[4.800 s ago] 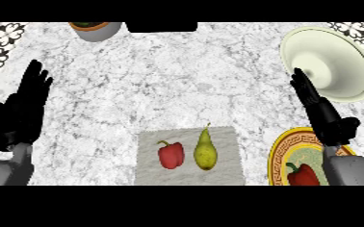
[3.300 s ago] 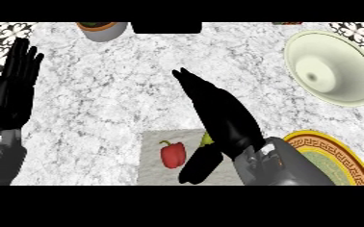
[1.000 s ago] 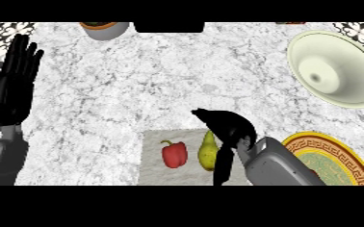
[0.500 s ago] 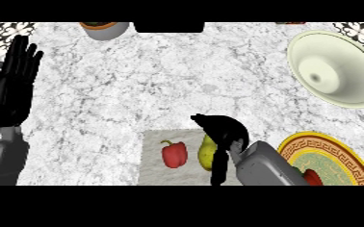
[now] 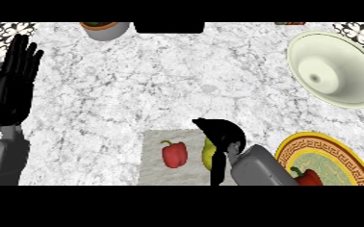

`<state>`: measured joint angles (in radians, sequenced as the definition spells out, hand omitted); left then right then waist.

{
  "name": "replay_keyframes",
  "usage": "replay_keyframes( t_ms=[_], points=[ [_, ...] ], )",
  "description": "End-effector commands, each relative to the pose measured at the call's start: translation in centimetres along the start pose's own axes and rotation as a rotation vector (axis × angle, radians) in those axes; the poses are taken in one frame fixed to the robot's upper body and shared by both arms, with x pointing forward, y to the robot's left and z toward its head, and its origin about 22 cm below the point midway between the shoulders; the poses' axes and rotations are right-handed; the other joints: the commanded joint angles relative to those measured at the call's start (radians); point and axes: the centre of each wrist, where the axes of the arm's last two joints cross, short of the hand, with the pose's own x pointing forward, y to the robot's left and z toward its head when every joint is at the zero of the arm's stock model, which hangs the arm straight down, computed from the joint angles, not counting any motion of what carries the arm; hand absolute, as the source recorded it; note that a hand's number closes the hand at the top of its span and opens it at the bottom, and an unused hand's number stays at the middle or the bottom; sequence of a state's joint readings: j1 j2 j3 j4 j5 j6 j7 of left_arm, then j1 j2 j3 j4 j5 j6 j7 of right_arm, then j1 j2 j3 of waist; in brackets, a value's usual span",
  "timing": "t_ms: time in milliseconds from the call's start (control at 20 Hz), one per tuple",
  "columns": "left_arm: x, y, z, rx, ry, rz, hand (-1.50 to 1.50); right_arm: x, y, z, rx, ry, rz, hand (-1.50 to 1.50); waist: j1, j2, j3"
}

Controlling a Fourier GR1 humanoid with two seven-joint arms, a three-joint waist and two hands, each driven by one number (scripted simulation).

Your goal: Pick the pear from the placemat and place it in the bowl

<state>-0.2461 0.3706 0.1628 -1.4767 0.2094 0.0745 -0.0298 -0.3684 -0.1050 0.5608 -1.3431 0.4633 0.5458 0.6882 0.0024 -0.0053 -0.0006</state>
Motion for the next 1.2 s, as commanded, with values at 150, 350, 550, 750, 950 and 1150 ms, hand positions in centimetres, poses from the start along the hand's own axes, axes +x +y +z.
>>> replay_keyframes(
  t_ms=[150, 350, 550, 750, 950, 1150],
  points=[
    [-0.2, 0.7, 0.5, -0.004, -0.006, 0.003, 0.00, -3.9, 0.6, -1.1, 0.026, 0.060, 0.033, -1.50, 0.000, 0.006, 0.001],
    [0.0, 1.1, 1.2, 0.007, -0.008, -0.009, 0.00, -2.5, 0.9, -1.1, -0.092, -0.056, 0.034, 1.50, 0.001, 0.005, 0.001],
    [-0.4, -0.7, 0.3, -0.004, 0.014, 0.000, 0.00, -2.5, 0.0, -1.7, -0.109, -0.045, 0.050, 1.50, -0.001, 0.005, 0.001],
    [-0.8, 1.0, 0.7, 0.060, 0.000, -0.012, 0.00, -15.2, -3.1, 3.3, -0.255, 0.124, 0.053, 1.50, -0.056, -0.001, 0.002],
    [-1.3, 2.6, 1.6, 0.109, 0.034, -0.030, 0.00, -25.0, -8.3, 10.1, -0.439, 0.416, 0.006, 1.50, -0.146, -0.008, 0.007],
    [-1.1, 3.3, 1.9, 0.129, 0.013, -0.032, 0.00, -32.1, -10.4, 17.7, -0.570, 0.491, -0.008, 1.50, -0.133, 0.002, 0.012]
  ],
)
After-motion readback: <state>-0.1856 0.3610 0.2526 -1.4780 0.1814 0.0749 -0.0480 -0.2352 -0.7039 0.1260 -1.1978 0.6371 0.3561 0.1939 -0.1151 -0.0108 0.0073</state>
